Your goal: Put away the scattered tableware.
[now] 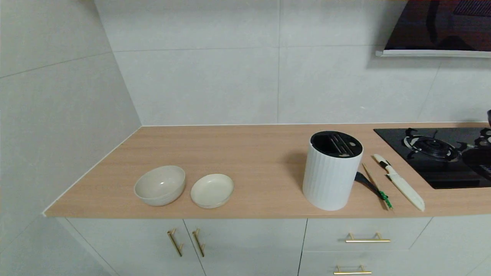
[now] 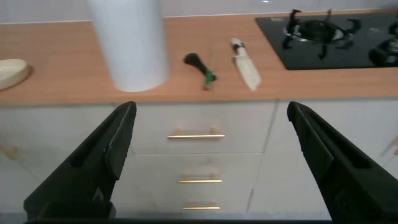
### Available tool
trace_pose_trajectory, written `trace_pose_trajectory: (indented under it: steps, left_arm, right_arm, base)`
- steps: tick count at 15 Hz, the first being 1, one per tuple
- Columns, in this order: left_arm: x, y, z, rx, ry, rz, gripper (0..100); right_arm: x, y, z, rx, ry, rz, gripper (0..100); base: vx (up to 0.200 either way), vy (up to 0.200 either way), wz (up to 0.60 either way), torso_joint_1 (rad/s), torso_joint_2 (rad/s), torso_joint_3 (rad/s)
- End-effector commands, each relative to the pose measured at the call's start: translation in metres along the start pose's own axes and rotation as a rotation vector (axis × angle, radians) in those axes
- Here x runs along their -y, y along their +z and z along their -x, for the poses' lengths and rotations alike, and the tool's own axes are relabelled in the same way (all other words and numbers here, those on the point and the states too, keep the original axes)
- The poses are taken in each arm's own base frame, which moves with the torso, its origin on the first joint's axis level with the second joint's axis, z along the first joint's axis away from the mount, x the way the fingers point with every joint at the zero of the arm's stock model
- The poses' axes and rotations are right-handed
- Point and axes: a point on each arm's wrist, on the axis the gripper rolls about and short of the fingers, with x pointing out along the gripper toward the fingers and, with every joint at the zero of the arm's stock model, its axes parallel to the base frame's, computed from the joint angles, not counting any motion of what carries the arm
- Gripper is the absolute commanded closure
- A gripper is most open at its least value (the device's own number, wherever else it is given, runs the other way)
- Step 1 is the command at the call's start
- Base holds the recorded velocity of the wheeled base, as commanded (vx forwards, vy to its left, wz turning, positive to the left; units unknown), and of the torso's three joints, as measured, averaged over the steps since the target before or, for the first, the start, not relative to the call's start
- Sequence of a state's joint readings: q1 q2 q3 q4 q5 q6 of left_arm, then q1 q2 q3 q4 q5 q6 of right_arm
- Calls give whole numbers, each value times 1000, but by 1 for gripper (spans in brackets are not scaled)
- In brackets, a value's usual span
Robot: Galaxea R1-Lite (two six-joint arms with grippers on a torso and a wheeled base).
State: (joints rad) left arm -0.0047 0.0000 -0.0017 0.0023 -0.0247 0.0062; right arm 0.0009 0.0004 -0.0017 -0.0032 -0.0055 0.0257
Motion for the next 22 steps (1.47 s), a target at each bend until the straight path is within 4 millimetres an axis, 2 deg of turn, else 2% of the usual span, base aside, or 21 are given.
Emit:
trace_pose_trajectory:
  steps: [1, 19, 22]
  left_arm:
    - [0, 0, 0, 1, 0, 0, 0]
    - [0, 0, 0, 1, -1, 0, 0]
    - [0, 0, 0, 1, 0, 0, 0]
  right_arm:
    - [0, 0, 0, 0, 0, 0, 0]
    - [0, 0, 0, -1, 2, 0, 0]
    - [0, 0, 0, 0, 0, -2, 0]
  base:
    - [0, 200, 0, 2, -2, -7]
    - [0, 200, 0, 3, 3, 4]
    - [0, 0, 0, 0, 0, 0]
